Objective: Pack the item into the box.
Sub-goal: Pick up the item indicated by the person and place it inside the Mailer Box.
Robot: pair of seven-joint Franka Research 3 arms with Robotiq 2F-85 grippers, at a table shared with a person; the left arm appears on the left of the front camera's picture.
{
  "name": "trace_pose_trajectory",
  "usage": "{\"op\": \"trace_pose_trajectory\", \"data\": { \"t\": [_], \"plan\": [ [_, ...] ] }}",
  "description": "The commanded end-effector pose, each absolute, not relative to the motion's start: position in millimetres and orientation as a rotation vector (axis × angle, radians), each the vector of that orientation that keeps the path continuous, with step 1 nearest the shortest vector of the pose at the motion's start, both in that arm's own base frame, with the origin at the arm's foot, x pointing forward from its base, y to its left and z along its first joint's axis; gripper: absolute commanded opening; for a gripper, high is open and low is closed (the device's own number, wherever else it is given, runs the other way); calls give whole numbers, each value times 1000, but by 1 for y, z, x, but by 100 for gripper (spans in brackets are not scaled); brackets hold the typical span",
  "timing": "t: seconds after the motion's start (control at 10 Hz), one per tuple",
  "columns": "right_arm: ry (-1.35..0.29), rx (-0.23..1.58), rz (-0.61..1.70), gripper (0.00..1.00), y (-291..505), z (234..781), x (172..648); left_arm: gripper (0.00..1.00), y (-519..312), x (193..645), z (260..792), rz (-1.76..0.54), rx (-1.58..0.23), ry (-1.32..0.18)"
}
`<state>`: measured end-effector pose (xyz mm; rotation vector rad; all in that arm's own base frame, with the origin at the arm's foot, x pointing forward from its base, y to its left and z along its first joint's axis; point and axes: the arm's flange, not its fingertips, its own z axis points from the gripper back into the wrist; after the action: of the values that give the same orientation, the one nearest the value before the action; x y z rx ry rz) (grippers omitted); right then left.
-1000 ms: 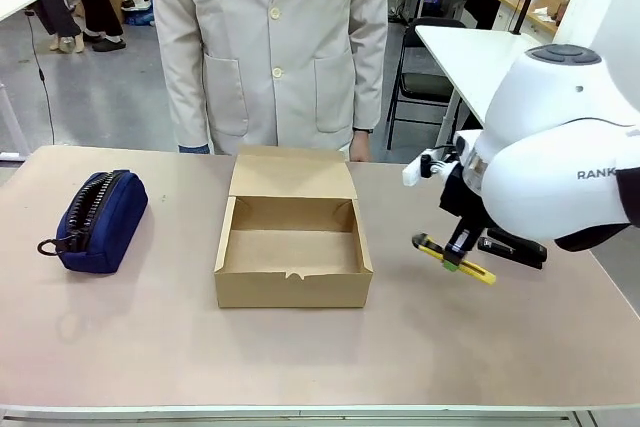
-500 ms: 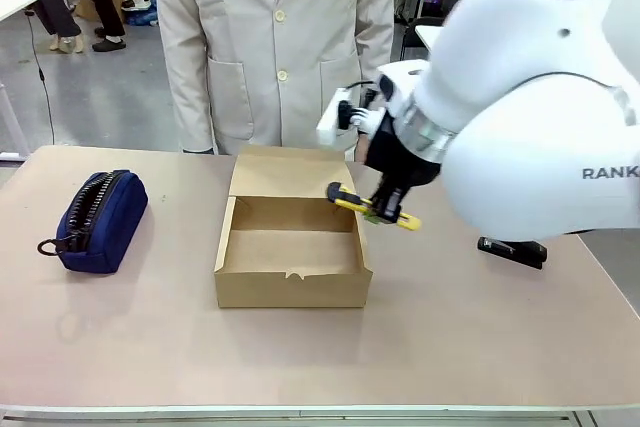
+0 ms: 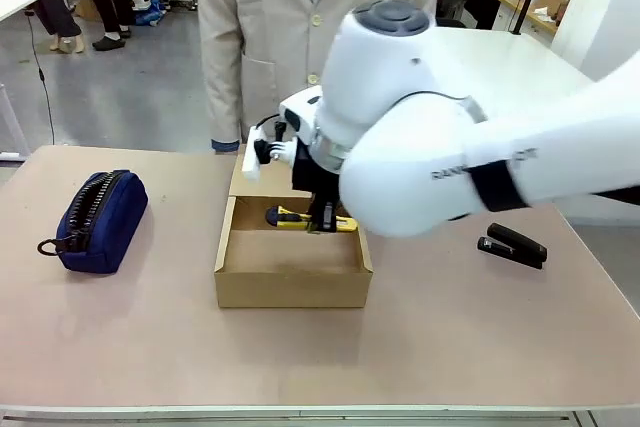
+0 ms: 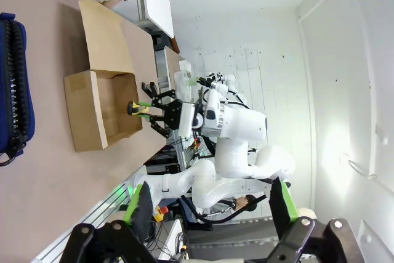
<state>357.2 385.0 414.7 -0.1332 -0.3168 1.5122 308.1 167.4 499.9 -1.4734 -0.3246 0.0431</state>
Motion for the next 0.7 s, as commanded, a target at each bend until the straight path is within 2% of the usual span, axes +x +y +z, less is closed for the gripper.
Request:
{"op": "trace_pose_trajectory", "data": {
  "t": [0.0, 0.6],
  "plan": [
    [-299, -127, 1606, 26, 407, 400, 379, 100, 168, 306, 500, 17, -1479, -333],
    [-278, -78, 1600, 26, 415, 367, 402, 100, 168, 306, 500, 17, -1479, -333]
  ]
}}
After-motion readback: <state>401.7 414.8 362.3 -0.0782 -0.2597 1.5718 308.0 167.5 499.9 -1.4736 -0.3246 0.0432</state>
